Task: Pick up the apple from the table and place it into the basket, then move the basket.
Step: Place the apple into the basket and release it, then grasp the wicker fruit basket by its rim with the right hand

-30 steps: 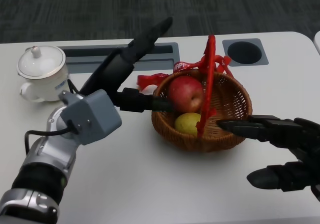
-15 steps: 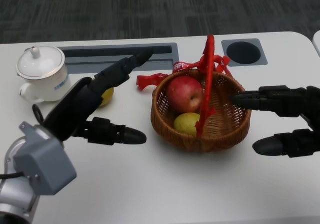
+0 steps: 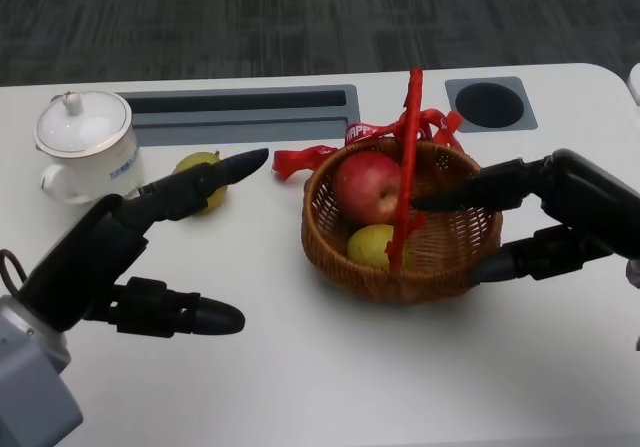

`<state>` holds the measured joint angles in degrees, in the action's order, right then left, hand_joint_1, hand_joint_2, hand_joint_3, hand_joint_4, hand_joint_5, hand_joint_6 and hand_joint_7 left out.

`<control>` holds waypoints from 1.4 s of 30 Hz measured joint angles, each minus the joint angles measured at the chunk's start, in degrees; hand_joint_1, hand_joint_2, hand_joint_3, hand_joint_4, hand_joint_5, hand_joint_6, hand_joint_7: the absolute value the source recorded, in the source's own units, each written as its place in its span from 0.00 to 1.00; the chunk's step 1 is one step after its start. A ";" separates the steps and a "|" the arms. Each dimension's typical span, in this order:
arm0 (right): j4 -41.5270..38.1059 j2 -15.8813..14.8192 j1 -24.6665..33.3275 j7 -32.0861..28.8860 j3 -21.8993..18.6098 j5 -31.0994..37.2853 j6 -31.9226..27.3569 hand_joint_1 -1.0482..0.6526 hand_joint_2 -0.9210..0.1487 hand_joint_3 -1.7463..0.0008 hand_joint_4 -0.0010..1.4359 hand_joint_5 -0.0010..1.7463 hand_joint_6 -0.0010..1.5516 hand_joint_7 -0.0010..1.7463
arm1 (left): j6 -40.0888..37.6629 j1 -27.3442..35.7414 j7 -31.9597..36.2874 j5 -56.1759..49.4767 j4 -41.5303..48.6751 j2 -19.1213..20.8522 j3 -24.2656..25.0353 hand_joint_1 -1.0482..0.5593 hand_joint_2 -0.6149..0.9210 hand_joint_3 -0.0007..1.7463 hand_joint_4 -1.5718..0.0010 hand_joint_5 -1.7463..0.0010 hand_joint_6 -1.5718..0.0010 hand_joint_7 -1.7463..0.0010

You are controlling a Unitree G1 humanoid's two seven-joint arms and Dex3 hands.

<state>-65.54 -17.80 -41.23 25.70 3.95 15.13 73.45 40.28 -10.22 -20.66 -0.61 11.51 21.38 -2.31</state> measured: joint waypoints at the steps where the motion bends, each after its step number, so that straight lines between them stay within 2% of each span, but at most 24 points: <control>1: -0.76 -0.34 -0.78 -2.13 0.73 2.03 -0.33 0.15 0.00 0.94 0.51 0.01 0.43 0.01 | 0.02 0.47 -0.04 0.15 -0.39 0.04 0.09 0.23 0.90 0.00 0.74 0.99 0.75 0.99; 9: -3.63 -3.30 -4.88 -21.98 9.92 19.71 -3.42 0.11 0.00 0.95 0.51 0.00 0.45 0.01 | 0.22 3.82 -0.58 1.65 -3.52 0.19 1.21 0.24 0.90 0.00 0.73 0.99 0.74 0.99; 13: -4.33 -4.71 -6.53 -29.51 14.29 25.02 -4.98 0.10 0.00 0.94 0.52 0.00 0.45 0.01 | 0.15 4.70 -0.59 1.67 -4.98 0.20 1.59 0.24 0.90 0.00 0.73 0.99 0.73 0.99; 20: -5.65 -5.98 -7.32 -35.77 19.44 29.06 -6.78 0.08 0.00 0.92 0.50 0.00 0.43 0.00 | -1.18 6.48 -0.61 2.24 -7.44 0.49 2.28 0.25 0.90 0.00 0.72 0.99 0.73 0.99; 25: -6.03 -7.53 -9.99 -38.22 24.61 33.33 -9.75 0.05 0.00 0.93 0.52 0.01 0.44 0.00 | -1.67 6.86 -0.61 2.33 -8.56 1.07 2.62 0.24 0.90 0.00 0.71 0.99 0.71 0.99; 31: -6.12 -7.88 -12.95 -43.56 32.04 39.96 -12.32 0.04 0.00 0.96 0.55 0.01 0.46 0.01 | -2.27 8.43 -0.58 2.21 -10.46 0.99 2.80 0.22 0.90 0.00 0.69 0.99 0.69 0.99; 37: -6.69 -6.41 -14.97 -52.00 40.71 47.29 -16.15 0.08 0.00 0.96 0.57 0.01 0.47 0.01 | -2.32 9.08 -0.48 2.13 -11.67 -0.33 3.01 0.24 0.90 0.00 0.67 0.99 0.68 0.99; 42: -7.96 -3.94 -17.67 -59.47 48.73 53.45 -20.74 0.19 0.00 0.93 0.57 0.01 0.47 0.00 | -1.00 9.16 0.62 1.62 -12.02 -2.42 3.31 0.26 0.90 0.00 0.66 0.99 0.66 0.99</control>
<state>-73.50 -21.75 -58.90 -33.77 52.68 68.58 52.71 39.28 -1.05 -20.03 1.01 -0.51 18.96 0.99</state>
